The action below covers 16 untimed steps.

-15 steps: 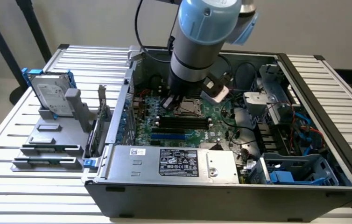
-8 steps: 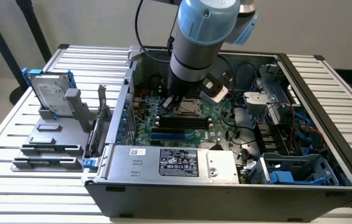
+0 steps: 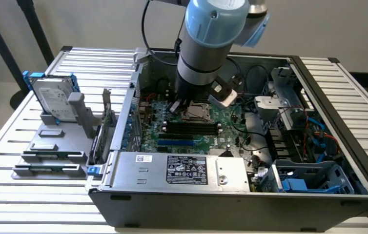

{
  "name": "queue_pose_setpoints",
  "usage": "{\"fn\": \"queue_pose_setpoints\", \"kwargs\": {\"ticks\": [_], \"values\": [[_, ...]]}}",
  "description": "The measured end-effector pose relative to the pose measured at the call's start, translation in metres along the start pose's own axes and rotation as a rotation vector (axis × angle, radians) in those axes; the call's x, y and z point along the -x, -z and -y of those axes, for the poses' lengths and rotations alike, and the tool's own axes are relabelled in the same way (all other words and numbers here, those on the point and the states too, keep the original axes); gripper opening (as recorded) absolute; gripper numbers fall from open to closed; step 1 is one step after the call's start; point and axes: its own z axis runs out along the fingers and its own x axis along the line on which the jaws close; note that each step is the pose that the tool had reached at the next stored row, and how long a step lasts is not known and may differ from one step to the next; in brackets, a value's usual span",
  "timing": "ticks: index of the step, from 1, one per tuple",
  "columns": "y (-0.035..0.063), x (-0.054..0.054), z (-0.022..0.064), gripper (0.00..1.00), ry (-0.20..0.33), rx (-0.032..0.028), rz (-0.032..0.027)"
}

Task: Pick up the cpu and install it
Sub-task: 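Install the first cpu locking lever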

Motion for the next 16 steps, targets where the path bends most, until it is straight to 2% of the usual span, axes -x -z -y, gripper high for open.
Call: {"fn": "queue_pose_setpoints", "kwargs": {"ticks": [16], "values": [[-0.0211, 0.008, 0.0025, 0.11, -0.002, 0.0016, -0.0013]]}}
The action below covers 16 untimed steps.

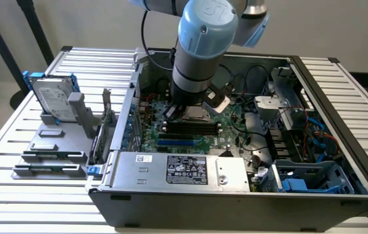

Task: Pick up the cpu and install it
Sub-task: 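Install the first cpu locking lever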

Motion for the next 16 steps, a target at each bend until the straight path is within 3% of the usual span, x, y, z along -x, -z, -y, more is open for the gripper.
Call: {"fn": "queue_pose_setpoints", "kwargs": {"ticks": [16], "values": [[-0.0199, 0.001, 0.0012, 0.11, -0.001, 0.0012, -0.0010]]}}
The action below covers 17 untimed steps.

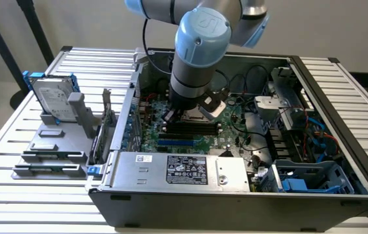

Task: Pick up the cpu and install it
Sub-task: 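Install the first cpu locking lever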

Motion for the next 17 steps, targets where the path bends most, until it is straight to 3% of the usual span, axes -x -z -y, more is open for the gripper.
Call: {"fn": "queue_pose_setpoints", "kwargs": {"ticks": [17], "values": [[-0.0085, -0.0023, 0.0013, 0.11, -0.004, 0.0012, -0.0009]]}}
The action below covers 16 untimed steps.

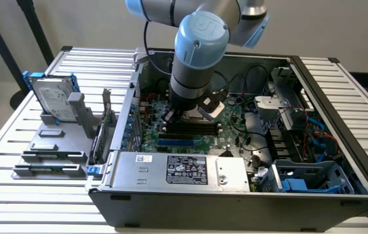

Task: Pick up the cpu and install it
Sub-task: 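Install the first cpu locking lever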

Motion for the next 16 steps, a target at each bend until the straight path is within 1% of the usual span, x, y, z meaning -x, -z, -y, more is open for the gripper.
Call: {"fn": "queue_pose_setpoints", "kwargs": {"ticks": [1, 2, 3, 6, 7, 10, 14, 16], "values": [[-0.0002, 0.000, 0.0000, 0.11, 0.000, 0.0005, 0.0003], [-0.0002, 0.000, 0.0001, 0.11, -0.001, 0.0022, 0.0021], [-0.0003, 0.000, 0.0001, 0.11, -0.002, 0.0052, 0.0053], [-0.0004, 0.000, 0.0001, 0.11, -0.005, 0.0176, 0.0194], [-0.0005, 0.000, 0.0000, 0.11, -0.005, 0.0198, 0.0218], [0.0012, 0.000, 0.0004, 0.11, -0.006, 0.0213, 0.0235], [0.0118, -0.003, 0.0037, 0.11, -0.006, 0.0209, 0.0231], [0.0152, -0.005, 0.0057, 0.11, -0.006, 0.0209, 0.0228]]}}
